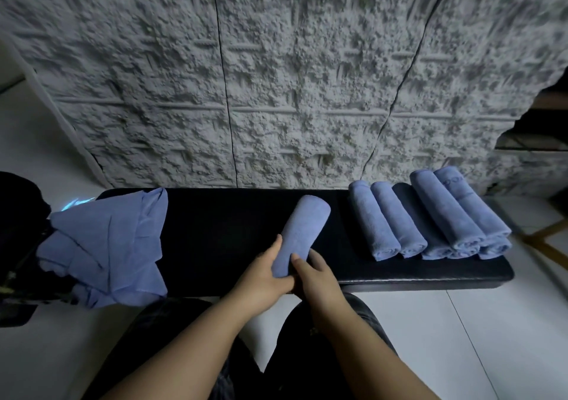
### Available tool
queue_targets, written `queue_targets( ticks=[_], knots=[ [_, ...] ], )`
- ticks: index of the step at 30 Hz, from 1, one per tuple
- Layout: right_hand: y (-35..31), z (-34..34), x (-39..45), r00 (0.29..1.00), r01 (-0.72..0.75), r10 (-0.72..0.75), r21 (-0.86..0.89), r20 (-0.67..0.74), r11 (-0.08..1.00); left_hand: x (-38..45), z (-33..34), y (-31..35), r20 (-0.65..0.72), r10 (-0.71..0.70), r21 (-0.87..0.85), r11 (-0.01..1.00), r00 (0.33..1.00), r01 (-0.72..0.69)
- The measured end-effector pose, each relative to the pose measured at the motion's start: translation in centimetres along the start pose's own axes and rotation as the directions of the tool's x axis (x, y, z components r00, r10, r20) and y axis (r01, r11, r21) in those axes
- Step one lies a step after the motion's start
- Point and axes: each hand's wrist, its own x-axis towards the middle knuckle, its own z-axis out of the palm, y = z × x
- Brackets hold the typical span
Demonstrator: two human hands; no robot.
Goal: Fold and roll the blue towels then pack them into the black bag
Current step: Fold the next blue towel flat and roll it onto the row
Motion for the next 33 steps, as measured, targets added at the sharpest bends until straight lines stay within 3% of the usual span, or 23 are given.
queue_targets(
  ticks=[5,12,18,23,27,30,33],
  knots=[
    [-1.3,-1.2,-0.1,0.977,0.095,-0.071,0.112,-0.199,0.989,0.3,2.4,2.9,0.019,0.036,0.021,0.999,0.999,-0.036],
    [-2.6,-4.6,0.1,0.935,0.200,-0.158,0.103,-0.319,0.974,0.9,4.3,4.8,0.120,0.120,-0.007,0.993,0.985,-0.120],
    [-4.7,-9.2,1.4,0.901,0.227,-0.094,0.275,-0.424,0.934,0.8,5.3,5.6,0.044,0.173,-0.004,0.985,0.984,-0.173],
    [-7.6,-13.1,2.9,0.890,0.315,-0.143,0.357,-0.432,0.880,0.6,4.5,5.3,-0.019,0.146,-0.020,0.989,0.989,-0.147],
    [-8.3,-14.7,4.5,0.904,0.284,-0.029,0.551,-0.426,0.785,0.7,4.5,5.0,-0.011,0.135,0.010,0.991,0.991,-0.135],
    [-8.1,-15.9,5.0,0.900,0.220,0.075,0.597,-0.429,0.771,0.7,4.5,5.0,0.009,0.132,0.039,0.990,0.991,-0.132],
    [-8.1,-16.1,4.8,0.851,0.241,0.160,0.643,-0.500,0.727,0.8,4.5,4.8,0.013,0.133,0.053,0.990,0.991,-0.134]
  ],
)
